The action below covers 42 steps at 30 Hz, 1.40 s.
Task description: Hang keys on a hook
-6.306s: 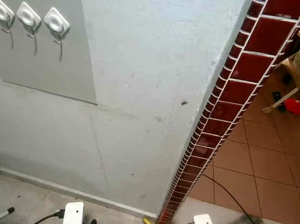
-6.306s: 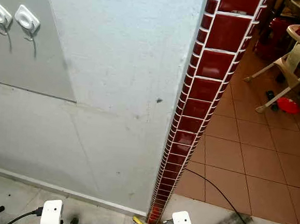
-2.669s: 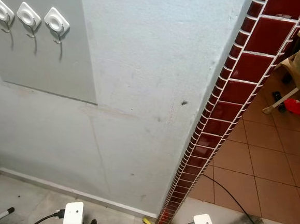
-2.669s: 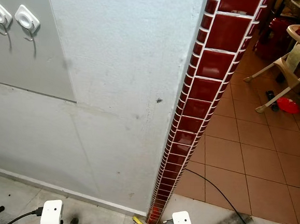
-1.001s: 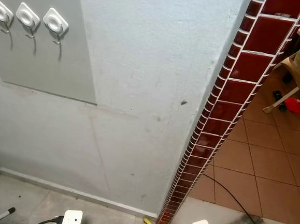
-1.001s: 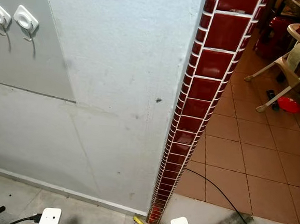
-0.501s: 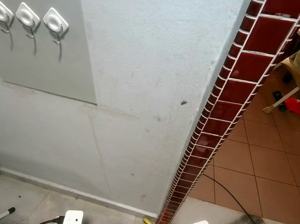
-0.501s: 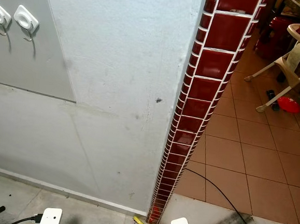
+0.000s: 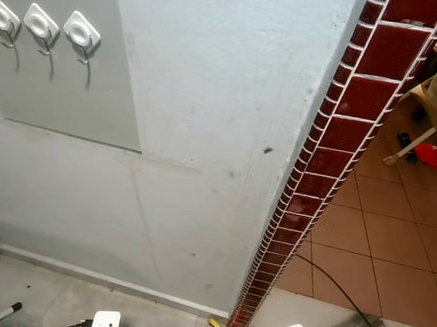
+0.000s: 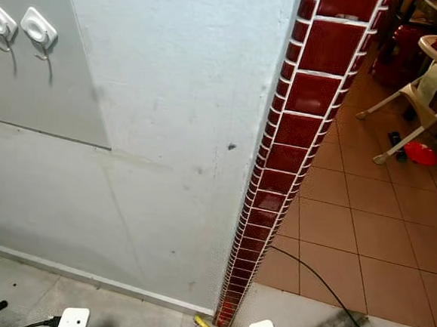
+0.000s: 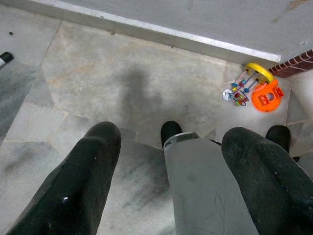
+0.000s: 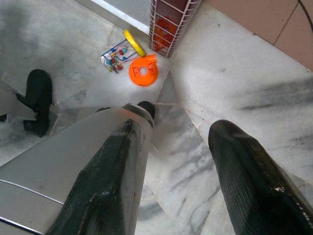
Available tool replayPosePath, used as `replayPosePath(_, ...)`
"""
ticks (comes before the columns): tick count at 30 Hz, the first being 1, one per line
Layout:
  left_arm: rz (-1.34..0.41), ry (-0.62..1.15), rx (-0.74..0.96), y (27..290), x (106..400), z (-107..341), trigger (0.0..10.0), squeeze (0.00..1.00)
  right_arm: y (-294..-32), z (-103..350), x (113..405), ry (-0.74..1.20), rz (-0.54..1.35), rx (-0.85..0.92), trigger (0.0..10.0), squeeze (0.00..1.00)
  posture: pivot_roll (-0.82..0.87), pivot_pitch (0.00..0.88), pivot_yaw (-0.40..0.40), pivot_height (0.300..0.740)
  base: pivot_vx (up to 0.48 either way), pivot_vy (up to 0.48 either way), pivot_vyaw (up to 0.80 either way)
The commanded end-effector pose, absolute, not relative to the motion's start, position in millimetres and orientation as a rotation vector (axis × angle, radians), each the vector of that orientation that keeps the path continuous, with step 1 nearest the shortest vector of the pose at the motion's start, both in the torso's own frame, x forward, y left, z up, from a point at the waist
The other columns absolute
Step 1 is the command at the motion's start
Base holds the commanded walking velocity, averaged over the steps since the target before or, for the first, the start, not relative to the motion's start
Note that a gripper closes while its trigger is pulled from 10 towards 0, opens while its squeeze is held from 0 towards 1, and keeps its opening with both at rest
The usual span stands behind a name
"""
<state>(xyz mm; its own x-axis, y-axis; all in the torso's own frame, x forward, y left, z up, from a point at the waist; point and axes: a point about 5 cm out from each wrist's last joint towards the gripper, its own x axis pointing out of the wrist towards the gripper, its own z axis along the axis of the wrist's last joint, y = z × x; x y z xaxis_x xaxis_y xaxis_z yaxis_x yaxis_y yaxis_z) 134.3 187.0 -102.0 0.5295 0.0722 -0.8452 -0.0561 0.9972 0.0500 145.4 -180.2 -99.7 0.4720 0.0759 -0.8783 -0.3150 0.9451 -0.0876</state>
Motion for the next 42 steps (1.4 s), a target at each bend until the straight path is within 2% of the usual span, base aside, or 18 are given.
replayPosePath(1, 0.079, 1.005, 0.015, 189.0, 134.1, -101.6, 10.0, 0.00, -179.3, -102.7, 137.8, 1.082, 0.251, -0.249, 10.0, 0.00, -0.08, 0.000, -0.012, 0.728, 0.000, 0.000, 0.00)
replayPosePath(4, 0.080, 1.004, 0.014, 188.9, 134.1, -101.6, 10.0, 0.00, -178.2, -102.9, 137.6, 1.083, 0.258, -0.254, 10.0, 0.00, -0.08, 0.000, -0.012, 0.728, 0.000, 0.000, 0.00)
replayPosePath(42, 0.090, 0.993, -0.006, 187.1, 141.5, -99.6, 10.0, 0.00, -177.7, -101.2, 143.0, 1.072, 0.260, -0.261, 10.0, 0.00, -0.08, 0.000, -0.012, 0.728, 0.000, 0.000, 0.80)
